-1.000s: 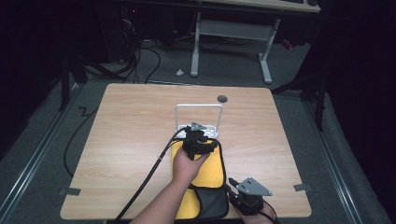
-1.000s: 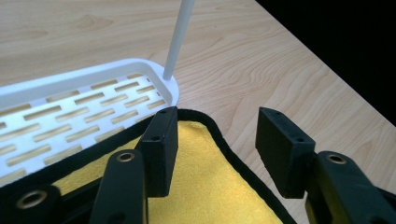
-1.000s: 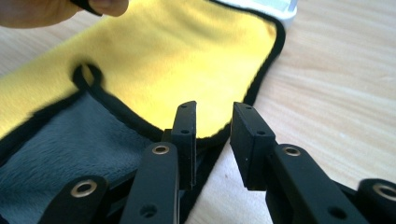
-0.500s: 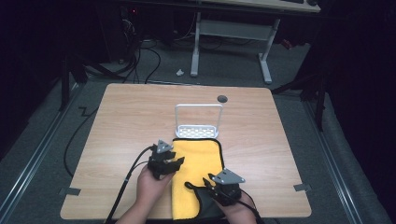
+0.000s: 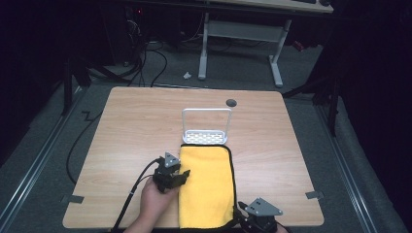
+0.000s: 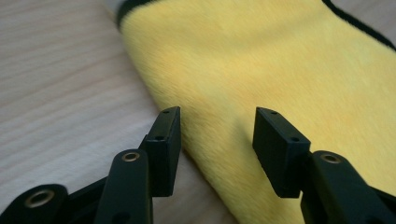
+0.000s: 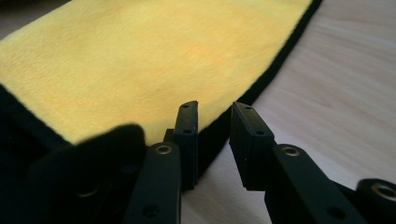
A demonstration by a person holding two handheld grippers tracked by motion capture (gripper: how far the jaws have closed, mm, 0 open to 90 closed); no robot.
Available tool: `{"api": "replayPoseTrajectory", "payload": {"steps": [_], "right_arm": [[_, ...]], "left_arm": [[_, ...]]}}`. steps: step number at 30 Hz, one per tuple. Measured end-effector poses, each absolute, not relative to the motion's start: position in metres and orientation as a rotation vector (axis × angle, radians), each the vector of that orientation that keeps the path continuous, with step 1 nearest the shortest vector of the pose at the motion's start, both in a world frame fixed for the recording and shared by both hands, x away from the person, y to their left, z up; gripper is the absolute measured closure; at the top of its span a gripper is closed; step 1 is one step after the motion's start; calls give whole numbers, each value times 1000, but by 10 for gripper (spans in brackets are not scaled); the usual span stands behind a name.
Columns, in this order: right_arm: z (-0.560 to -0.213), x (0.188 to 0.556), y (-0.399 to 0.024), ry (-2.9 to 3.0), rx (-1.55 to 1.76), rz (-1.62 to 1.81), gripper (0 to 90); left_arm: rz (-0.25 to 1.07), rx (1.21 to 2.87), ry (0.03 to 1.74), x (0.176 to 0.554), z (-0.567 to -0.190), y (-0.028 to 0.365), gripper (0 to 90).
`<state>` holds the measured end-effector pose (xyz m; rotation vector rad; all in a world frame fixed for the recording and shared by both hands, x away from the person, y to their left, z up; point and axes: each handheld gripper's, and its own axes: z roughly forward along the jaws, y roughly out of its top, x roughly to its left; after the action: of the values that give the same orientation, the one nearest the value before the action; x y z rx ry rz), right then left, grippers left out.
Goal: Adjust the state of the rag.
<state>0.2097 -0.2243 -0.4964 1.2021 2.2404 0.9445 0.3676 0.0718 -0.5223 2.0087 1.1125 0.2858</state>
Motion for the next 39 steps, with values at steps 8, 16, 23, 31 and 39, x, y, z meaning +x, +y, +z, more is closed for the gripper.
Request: {"api": "replayPoseTrajectory", "payload": {"steps": [8, 16, 23, 31, 39], "right_arm": [[-512, 298, -210, 2220, 1264, 948, 739], [-522, 291, -199, 2272, 1236, 901, 744], [-521, 257, -206, 2296, 1190, 929, 698], [-515, 280, -220, 2177, 1262, 999, 654], [-516, 329, -224, 2138, 1348, 1002, 560]], "left_arm": [[232, 1987, 1175, 393, -528, 75, 471], [331, 2111, 1043, 364, -527, 66, 501], [253, 2111, 1018, 338, -525, 71, 490], [148, 1977, 1126, 387, -520, 70, 440], [116, 1979, 1159, 396, -523, 65, 494]]}}
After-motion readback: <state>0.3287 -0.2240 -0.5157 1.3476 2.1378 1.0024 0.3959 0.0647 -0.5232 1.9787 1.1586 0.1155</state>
